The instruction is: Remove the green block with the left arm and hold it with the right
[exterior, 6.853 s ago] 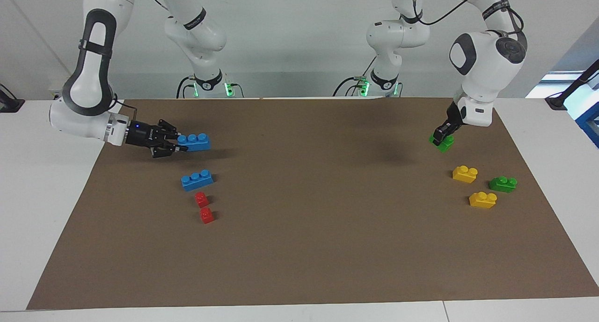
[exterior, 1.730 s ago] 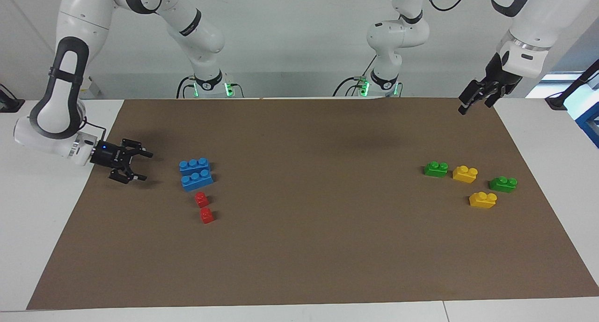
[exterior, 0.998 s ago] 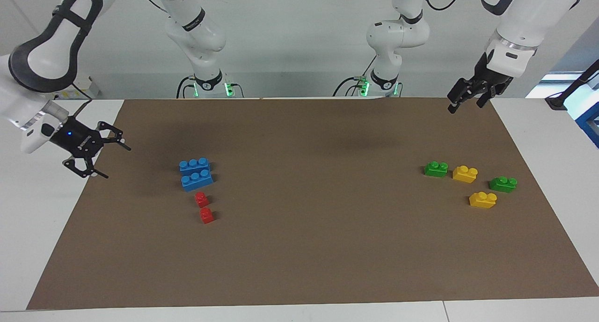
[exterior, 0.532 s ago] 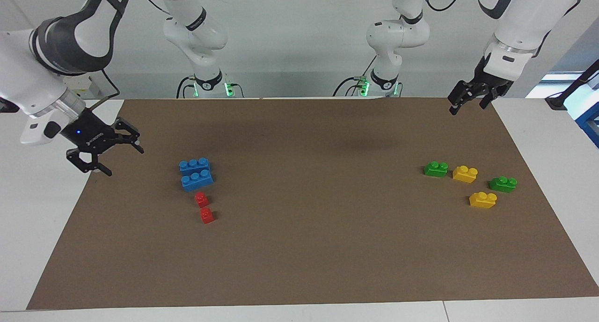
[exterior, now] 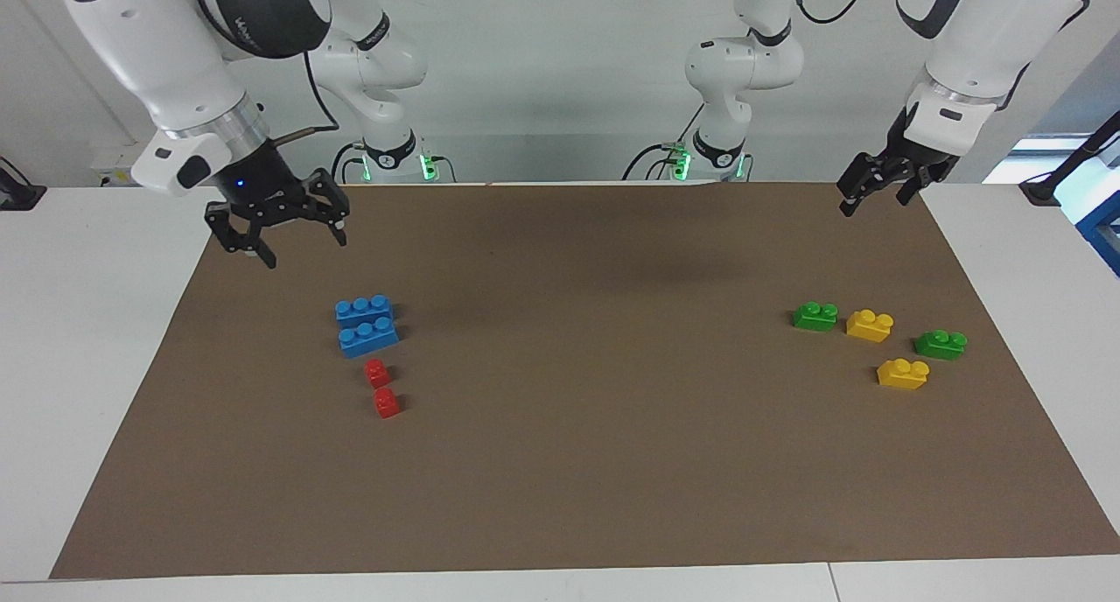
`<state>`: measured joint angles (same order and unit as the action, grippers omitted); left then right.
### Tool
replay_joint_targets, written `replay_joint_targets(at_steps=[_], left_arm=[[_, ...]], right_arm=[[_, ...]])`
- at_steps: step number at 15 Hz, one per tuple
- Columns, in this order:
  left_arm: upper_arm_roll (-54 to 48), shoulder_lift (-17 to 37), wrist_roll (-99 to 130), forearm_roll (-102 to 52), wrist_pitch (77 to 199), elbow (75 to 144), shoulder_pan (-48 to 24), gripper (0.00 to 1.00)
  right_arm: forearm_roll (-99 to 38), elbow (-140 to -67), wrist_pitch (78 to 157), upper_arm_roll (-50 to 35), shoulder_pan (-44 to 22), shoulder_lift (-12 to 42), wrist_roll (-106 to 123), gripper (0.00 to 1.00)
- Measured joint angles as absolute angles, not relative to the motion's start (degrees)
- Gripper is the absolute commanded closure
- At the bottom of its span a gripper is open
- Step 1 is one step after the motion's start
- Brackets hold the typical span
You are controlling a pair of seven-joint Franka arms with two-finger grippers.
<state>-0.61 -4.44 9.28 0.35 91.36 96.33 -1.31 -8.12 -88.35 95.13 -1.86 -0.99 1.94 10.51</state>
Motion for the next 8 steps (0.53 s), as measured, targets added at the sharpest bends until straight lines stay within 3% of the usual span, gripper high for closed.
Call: replay_joint_targets(at_steps=[5,8], left_arm=[[-0.6,-4.4,9.1,0.2,90.7,96.3,-1.3,0.0],[-0.6,-4.4,9.1,0.1,90.7,96.3,-1.3,0.0]], right_arm=[[-6.2,-88.3,85.4,-1.5,-1.1,-5.2,6.9,0.0],[-5.0,-88.4,84.0,-1.4,-1.0,-6.5,6.3,0.0]])
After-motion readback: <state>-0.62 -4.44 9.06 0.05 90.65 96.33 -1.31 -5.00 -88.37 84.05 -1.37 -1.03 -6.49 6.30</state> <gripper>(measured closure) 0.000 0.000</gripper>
